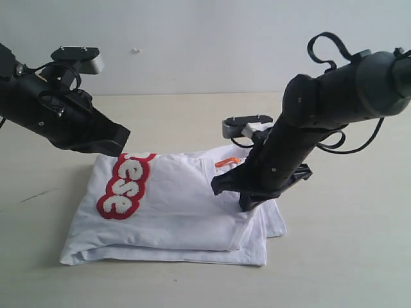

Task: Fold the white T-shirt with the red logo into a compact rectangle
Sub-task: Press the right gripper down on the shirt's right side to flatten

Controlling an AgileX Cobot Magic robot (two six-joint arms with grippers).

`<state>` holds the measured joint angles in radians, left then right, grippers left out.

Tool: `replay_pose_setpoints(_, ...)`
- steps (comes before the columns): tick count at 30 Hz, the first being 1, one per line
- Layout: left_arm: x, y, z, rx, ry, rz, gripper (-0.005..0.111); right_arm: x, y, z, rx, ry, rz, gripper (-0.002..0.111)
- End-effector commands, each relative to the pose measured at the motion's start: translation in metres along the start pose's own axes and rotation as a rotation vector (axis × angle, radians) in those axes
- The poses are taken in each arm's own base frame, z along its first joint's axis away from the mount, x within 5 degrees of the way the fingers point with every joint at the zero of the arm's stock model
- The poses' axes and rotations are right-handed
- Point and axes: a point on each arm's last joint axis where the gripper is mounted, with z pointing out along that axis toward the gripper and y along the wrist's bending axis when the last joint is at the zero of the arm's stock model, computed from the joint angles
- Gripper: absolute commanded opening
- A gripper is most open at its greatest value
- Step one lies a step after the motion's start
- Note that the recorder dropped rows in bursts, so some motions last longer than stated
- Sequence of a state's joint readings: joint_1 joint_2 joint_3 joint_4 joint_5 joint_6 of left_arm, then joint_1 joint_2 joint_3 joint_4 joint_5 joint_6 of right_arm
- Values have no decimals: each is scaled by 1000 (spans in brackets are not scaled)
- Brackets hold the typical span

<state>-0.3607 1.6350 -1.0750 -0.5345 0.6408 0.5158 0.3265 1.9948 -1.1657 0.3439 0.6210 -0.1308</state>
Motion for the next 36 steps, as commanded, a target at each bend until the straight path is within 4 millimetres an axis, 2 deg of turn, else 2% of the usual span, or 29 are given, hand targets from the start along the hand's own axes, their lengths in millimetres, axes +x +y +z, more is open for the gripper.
replay_pose_setpoints(1,0,-2,-1,12,-5,-15,0,5,-6,24,10,55,2,0)
replay_pose_setpoints(3,0,-2,-1,12,-5,-15,0,5,-7,26,14,61,-3,0)
replay_pose_setpoints(6,-1,-1,-1,6,-13,-12,0,-2,-3,15,7,41,-17,0)
replay_pose_setpoints(9,-1,-1,-1,9,-10,-14,0,-9,4,-13,-7,-35,-31,0)
replay_pose_setpoints(12,-1,-1,-1,9,-15,-16,0,-6,28,-29,-27,-77,-95,0)
replay_pose_setpoints(15,-1,-2,-1,10,-16,-18,0,5,62,-25,-46,-54,-193,0)
replay_pose_setpoints(18,0,-2,-1,20,0,-19,0,15,80,-18,-28,-17,-275,0)
replay_pose_setpoints(24,2,-4,-1,34,23,-19,0,22,68,4,108,81,-256,0)
replay_pose_setpoints(28,2,-4,-3,32,19,-13,0,26,62,23,132,131,-254,0)
replay_pose_setpoints(30,1,-5,-5,28,9,-8,0,25,62,26,131,127,-254,0)
replay_pose_setpoints(34,-4,-6,-22,-16,-64,32,0,25,62,27,130,120,-254,0)
replay_pose_setpoints(36,-8,-6,-39,-44,-126,33,0,25,62,30,130,125,-265,0)
